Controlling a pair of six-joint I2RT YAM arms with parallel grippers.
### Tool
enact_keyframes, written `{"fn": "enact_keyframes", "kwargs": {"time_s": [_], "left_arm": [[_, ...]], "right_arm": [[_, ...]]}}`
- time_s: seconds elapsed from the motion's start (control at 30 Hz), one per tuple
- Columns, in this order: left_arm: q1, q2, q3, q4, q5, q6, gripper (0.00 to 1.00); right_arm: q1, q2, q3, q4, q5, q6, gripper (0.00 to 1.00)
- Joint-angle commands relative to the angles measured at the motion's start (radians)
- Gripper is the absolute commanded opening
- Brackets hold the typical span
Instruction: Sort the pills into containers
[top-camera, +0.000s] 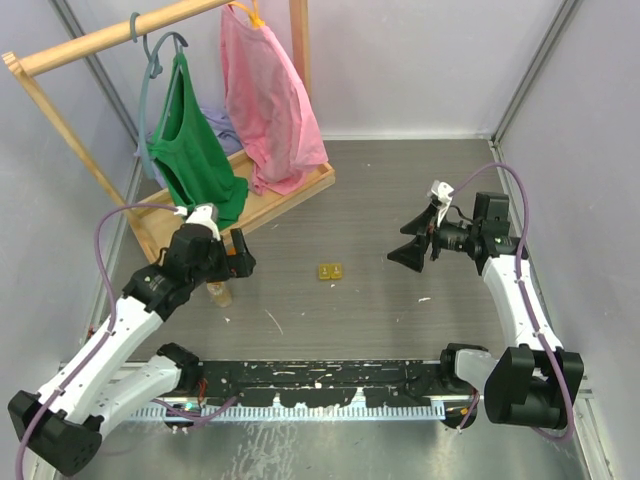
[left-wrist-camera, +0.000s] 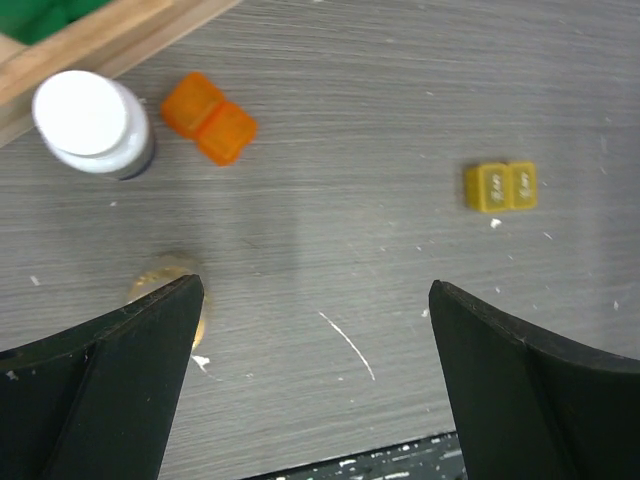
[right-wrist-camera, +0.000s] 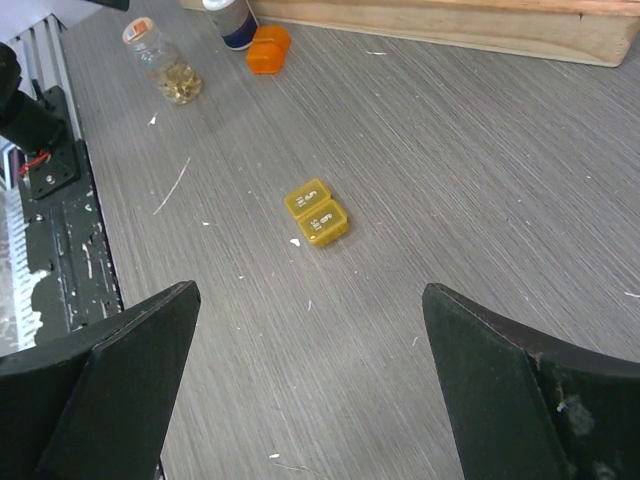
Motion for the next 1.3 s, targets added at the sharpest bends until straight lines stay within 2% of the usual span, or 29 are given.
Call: {"fn": "enact_keyframes", "kwargs": {"time_s": [0.0, 0.17, 0.57, 1.27], "left_arm": [[0.088, 0.044, -0.015, 0.025, -0.006, -0.003, 0.98], [0.159, 0.087, -0.033, 0.053, -0.012, -0.021, 0.98], [0.185, 0.160, -0.050, 0.167, -0.182, 0.027, 1.00], [0.196, 0.239, -0.073, 0.213, -0.177, 0.039, 1.00]], "right_arm": [[0.006, 0.014, 0.022, -0.010, 0.009, -0.070, 1.00], [0.012, 0.022, 0.034, -0.034, 0.017, -0.088, 1.00], [0.023, 0.035, 0.035, -0.037, 0.027, -0.092, 1.00], [0.028, 0.042, 0.038, -0.044, 0.034, -0.098, 1.00]]}}
